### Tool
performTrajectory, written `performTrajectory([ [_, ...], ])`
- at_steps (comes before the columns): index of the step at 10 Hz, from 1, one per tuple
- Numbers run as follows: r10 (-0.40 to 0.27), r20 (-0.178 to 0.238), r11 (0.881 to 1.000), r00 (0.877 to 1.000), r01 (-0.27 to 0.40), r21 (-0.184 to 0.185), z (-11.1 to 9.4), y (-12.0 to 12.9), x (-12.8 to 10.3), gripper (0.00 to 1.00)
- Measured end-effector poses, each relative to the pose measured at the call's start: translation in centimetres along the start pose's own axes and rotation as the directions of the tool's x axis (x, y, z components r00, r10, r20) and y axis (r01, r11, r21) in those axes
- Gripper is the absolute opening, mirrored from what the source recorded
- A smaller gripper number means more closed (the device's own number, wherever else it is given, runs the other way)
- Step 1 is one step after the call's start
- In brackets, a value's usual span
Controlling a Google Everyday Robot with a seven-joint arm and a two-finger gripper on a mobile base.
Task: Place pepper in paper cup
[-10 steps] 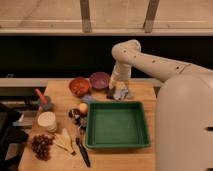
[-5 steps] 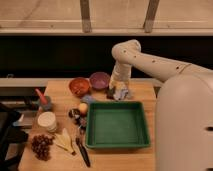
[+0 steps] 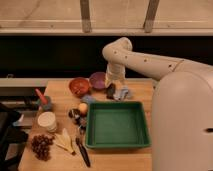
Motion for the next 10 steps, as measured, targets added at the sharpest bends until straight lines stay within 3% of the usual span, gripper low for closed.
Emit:
performTrajectory([
  [2, -0.09, 0.03, 0.996, 0.996, 0.089, 0.017, -0.5, 4.2, -1.9, 0.65],
  [4, -0.199, 0.057, 0.98, 0.978, 0.198, 0.034, -1.1, 9.5, -4.1, 0.65],
  [6, -0.289, 0.068, 0.957, 0.955, 0.287, 0.041, -1.5, 13.9, -5.5, 0.65],
  [8, -0.401, 0.089, 0.916, 0.912, 0.4, 0.028, -2.2, 20.1, -6.4, 0.65],
  [9, -0.414, 0.096, 0.91, 0.905, 0.414, 0.023, -2.3, 20.9, -6.6, 0.65],
  [10, -0.411, 0.09, 0.912, 0.907, 0.41, 0.027, -2.3, 20.5, -6.5, 0.65],
])
